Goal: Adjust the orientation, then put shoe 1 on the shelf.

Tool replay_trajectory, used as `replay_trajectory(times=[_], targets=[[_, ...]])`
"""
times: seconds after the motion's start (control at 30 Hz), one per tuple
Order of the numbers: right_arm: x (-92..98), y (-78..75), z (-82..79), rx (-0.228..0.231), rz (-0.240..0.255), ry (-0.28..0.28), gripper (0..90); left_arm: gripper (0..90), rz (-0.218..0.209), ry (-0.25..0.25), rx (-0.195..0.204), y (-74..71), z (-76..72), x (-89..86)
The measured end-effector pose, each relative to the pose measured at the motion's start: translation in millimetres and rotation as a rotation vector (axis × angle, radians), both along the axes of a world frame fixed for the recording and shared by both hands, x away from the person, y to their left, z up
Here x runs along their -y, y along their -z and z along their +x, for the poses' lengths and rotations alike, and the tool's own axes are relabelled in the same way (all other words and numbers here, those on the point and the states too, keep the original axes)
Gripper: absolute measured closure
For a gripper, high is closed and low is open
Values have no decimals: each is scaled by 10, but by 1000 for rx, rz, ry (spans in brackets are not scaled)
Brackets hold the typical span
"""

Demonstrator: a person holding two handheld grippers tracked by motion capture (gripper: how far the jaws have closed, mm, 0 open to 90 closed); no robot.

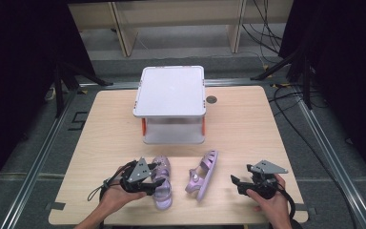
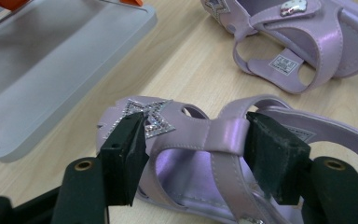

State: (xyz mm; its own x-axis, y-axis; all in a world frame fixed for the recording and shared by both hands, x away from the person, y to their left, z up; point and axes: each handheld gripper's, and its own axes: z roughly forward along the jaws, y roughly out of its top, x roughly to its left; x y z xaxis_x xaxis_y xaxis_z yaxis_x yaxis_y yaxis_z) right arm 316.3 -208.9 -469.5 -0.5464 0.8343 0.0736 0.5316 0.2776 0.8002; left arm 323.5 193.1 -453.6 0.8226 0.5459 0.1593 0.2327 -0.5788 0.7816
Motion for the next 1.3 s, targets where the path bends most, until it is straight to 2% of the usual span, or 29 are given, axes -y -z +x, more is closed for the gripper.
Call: replay_trajectory(times=[0.03,0.07,0.1,0.13,0.2,0.3,0.33,0.37,0.4,0.43,0.47,0.5,0.53,0.57,0.67,0.73,0.77,0.8,0.83,0.93,1.03,1.07,1.1,1.13,1.17,1.2,1.27,1.3], targets=[[0,0,0,0,0,0,249,399,27,22,3,3,3,6],[-10,-1,-13,-12,12,9,249,464,53,32,14,0,1,9],[-10,-1,-13,-12,12,9,249,464,56,40,28,5,-8,18],[-15,-3,-12,-15,13,13,251,494,80,37,56,3,-5,14],[-15,-7,-14,-15,17,7,253,544,71,53,46,-16,-9,-4],[-18,-6,-13,-14,14,15,254,634,76,71,70,-20,-13,-18],[-13,-4,-10,-9,12,13,254,665,92,64,89,-23,-13,-22],[-12,-11,-18,-18,21,12,255,685,96,70,89,-28,-11,-27],[-1,-10,-9,-2,11,5,255,700,99,77,87,-34,-16,-30],[-11,-13,-20,-20,23,14,255,717,112,73,105,-35,-21,-30],[-9,-14,-20,-18,21,14,255,738,103,78,98,-38,-36,-27],[-6,-13,-17,-13,18,11,256,755,127,84,108,-54,-35,-38],[-10,-14,-19,-15,20,12,256,780,133,86,115,-63,-38,-42],[-10,-16,-20,-15,19,12,256,797,122,89,119,-66,-37,-44],[-18,-11,-16,-12,20,18,256,813,147,91,141,-94,-17,-71],[-16,-16,-23,-25,27,17,257,821,139,93,134,-116,3,-92],[-11,-17,-23,-28,31,20,256,827,113,89,122,-121,5,-101],[-11,-17,-23,-28,31,20,256,827,118,87,122,-140,16,-119],[14,-12,2,10,8,3,256,829,99,78,115,-153,18,-137],[16,-8,10,-1,16,2,257,833,39,68,92,-189,37,-183],[4,-6,28,14,15,13,257,833,-10,58,82,-232,53,-225],[8,-15,28,20,11,17,258,833,-4,52,91,-254,64,-249],[-17,-19,11,-14,35,32,259,833,-21,50,82,-271,79,-265],[-18,-20,11,-15,34,32,259,833,-35,40,82,-287,86,-278],[1,-17,26,14,13,17,259,833,-39,42,79,-307,104,-298],[4,-24,19,13,17,13,259,833,-53,36,76,-322,107,-309],[4,-28,15,17,23,15,260,833,-40,39,79,-367,125,-342],[3,-29,13,17,26,17,260,833,-54,43,75,-382,132,-350]])
